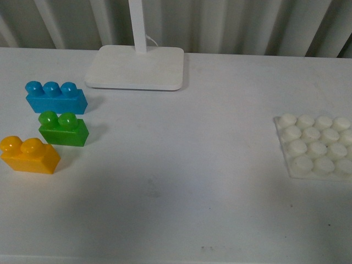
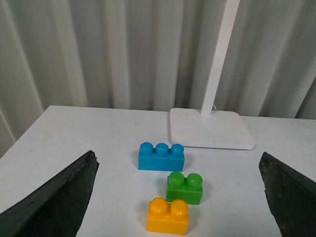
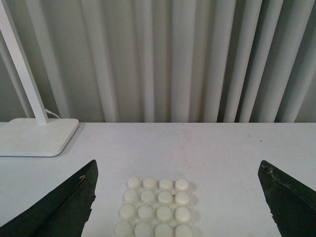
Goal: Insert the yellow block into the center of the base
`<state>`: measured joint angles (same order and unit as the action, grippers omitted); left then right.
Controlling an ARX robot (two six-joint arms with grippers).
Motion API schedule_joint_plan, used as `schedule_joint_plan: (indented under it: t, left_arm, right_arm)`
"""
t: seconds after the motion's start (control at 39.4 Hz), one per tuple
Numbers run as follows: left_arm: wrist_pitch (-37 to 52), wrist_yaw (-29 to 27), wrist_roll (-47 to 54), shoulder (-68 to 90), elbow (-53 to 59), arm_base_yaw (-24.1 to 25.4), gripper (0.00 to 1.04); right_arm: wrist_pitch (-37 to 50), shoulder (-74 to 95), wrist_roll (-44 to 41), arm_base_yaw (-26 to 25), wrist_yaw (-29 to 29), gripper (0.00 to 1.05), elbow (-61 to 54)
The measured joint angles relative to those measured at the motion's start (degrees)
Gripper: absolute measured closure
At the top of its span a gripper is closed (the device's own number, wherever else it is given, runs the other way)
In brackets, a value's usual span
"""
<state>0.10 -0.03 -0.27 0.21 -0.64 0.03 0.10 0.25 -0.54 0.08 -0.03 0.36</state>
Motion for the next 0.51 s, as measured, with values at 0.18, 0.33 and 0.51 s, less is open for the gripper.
schedule_joint_plan:
  t: [0.18,0.33,0.51]
  left_arm:
    - [0.0,0.0,0.0,0.0,0.0,0.0,0.06]
    - [0.0,0.0,0.0,0.0,0.0,0.0,0.06]
    - [0.0,0.0,0.0,0.0,0.0,0.0,0.06]
  right_arm:
    - [0.0,0.0,0.0,0.0,0.0,0.09,0.0]
    - [0.0,0.0,0.0,0.0,0.0,0.09,0.0]
    - [0.0,0.0,0.0,0.0,0.0,0.09,0.0]
